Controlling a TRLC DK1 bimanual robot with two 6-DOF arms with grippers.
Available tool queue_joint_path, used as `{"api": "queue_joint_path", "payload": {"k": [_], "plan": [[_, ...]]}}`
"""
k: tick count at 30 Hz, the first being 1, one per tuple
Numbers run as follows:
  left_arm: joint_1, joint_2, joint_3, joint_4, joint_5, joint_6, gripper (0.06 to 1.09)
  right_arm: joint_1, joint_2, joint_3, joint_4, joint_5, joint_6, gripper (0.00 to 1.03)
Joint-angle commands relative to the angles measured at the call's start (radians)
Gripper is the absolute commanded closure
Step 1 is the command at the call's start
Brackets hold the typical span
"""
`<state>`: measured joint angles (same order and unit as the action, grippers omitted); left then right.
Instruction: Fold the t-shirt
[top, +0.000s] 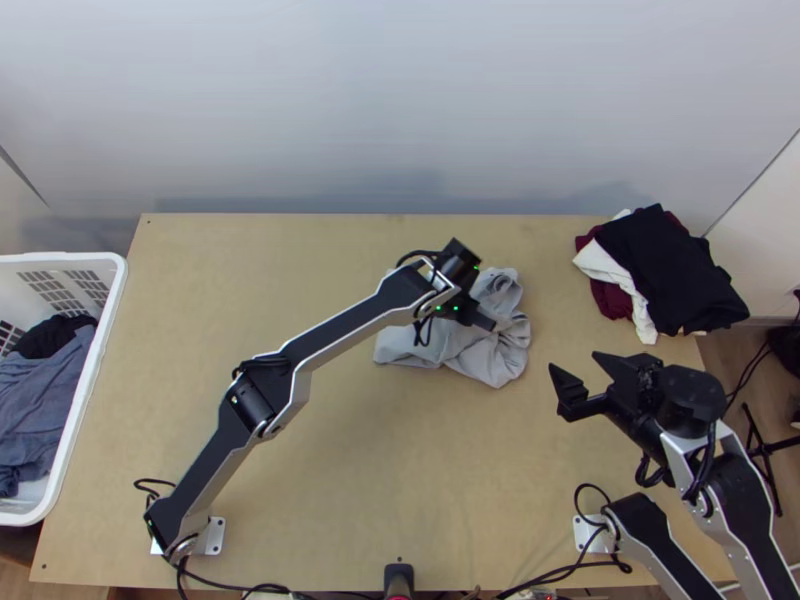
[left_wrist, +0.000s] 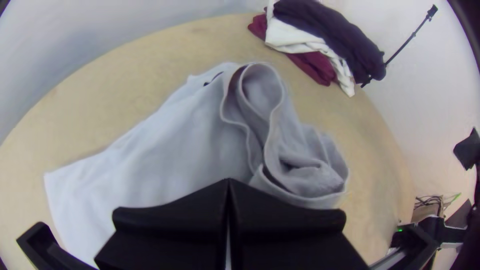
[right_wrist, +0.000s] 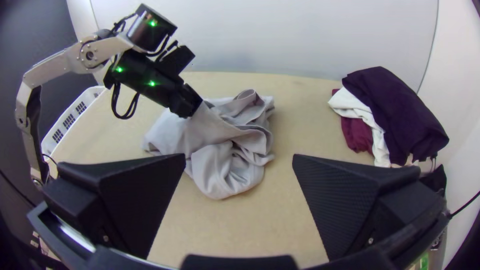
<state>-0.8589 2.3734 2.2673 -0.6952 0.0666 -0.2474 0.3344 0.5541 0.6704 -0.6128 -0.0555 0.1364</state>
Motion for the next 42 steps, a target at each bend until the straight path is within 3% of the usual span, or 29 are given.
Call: {"api": "queue_joint_path", "payload": {"k": [1,5,9,14,16,20,25,30,42], "plan": [[-0.035,-0.037,0.031,0.010,0.102,-0.082,1.05,0.000,-0.034,-0.061,0.002,0.002,-0.015,0.03],[-0.086,-0.077,0.023,-0.018,0.168,-0.099,1.05,-0.001,-0.040,-0.074,0.015,0.002,-0.020,0.03],[-0.080,-0.080,0.015,-0.053,0.440,-0.142,1.05,-0.008,-0.040,-0.104,0.033,0.003,-0.029,0.03],[-0.026,-0.079,-0.014,-0.058,0.453,-0.142,1.03,-0.038,-0.040,-0.144,0.035,0.000,0.006,0.03],[0.023,-0.100,-0.014,-0.059,0.450,-0.142,0.86,-0.037,-0.033,-0.161,0.044,-0.006,0.052,0.03],[0.124,-0.174,-0.020,-0.109,0.449,-0.108,0.10,-0.049,0.012,-0.203,0.100,-0.066,0.095,0.03],[0.225,-0.295,-0.052,-0.135,0.440,-0.020,0.10,-0.092,0.178,-0.193,0.216,-0.218,0.213,0.03],[0.258,-0.384,-0.081,-0.210,0.349,0.085,0.10,-0.129,0.477,-0.107,0.294,-0.369,0.304,0.03],[0.333,-0.582,-0.285,-0.201,0.288,0.145,0.10,-0.112,0.915,0.058,0.496,-0.449,0.417,0.03]]}}
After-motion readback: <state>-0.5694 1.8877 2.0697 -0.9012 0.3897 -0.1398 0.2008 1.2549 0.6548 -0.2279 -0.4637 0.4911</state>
